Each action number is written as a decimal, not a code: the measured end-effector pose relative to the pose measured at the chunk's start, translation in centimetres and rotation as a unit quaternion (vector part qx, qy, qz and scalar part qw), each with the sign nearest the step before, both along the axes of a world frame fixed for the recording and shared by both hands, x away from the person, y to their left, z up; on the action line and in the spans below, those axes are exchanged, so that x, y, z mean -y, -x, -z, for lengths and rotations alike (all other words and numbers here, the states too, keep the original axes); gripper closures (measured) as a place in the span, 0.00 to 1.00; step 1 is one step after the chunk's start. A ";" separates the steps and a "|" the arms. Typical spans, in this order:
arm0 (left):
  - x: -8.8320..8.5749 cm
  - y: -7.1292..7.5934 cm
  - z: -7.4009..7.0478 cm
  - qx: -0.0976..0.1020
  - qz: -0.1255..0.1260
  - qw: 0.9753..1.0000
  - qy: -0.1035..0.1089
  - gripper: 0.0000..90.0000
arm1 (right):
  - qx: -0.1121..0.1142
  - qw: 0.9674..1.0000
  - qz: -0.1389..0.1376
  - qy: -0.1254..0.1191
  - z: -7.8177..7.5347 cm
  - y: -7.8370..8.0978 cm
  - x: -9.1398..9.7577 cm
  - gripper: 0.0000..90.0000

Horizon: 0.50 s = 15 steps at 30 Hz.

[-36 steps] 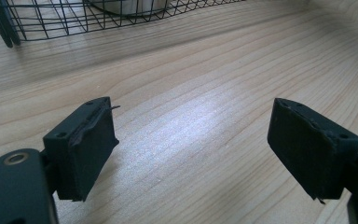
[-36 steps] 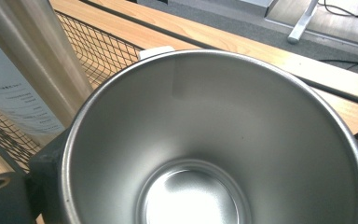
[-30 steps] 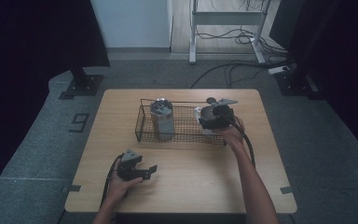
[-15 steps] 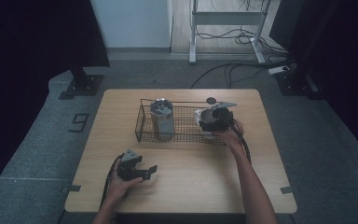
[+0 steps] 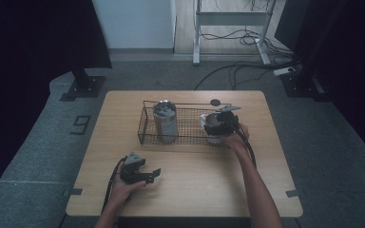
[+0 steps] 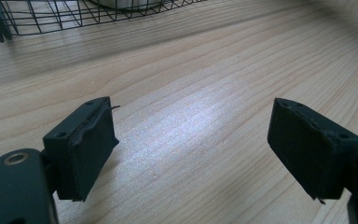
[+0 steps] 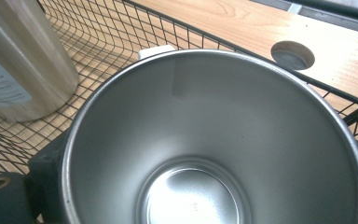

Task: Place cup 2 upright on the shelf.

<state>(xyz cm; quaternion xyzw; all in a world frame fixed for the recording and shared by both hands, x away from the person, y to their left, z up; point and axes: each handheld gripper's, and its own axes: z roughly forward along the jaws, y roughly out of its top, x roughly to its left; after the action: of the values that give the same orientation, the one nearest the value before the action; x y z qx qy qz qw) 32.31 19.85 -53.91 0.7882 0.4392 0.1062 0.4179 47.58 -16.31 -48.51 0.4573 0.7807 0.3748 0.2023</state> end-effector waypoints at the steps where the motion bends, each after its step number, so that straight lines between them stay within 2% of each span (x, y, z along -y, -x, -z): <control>1: 0.0 0.0 0.0 0.000 0.000 1.000 0.000 0.17 | -0.001 1.000 -0.001 0.003 0.0 0.0 0.0 0.07; 11: 0.0 0.0 0.0 -0.001 0.001 1.000 0.000 0.17 | -0.008 0.999 -0.002 0.031 0.3 -0.1 -0.4 0.07; 15: 0.0 0.0 0.0 -0.001 0.001 1.000 -0.001 0.17 | -0.010 0.999 -0.002 0.030 0.3 -0.1 -0.3 0.07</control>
<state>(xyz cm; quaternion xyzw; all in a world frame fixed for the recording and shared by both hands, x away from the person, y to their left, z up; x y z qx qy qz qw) 32.29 19.81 -53.92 0.7890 0.4386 0.1051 0.4171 47.68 -16.02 -48.86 0.4534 0.7943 0.3469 0.2076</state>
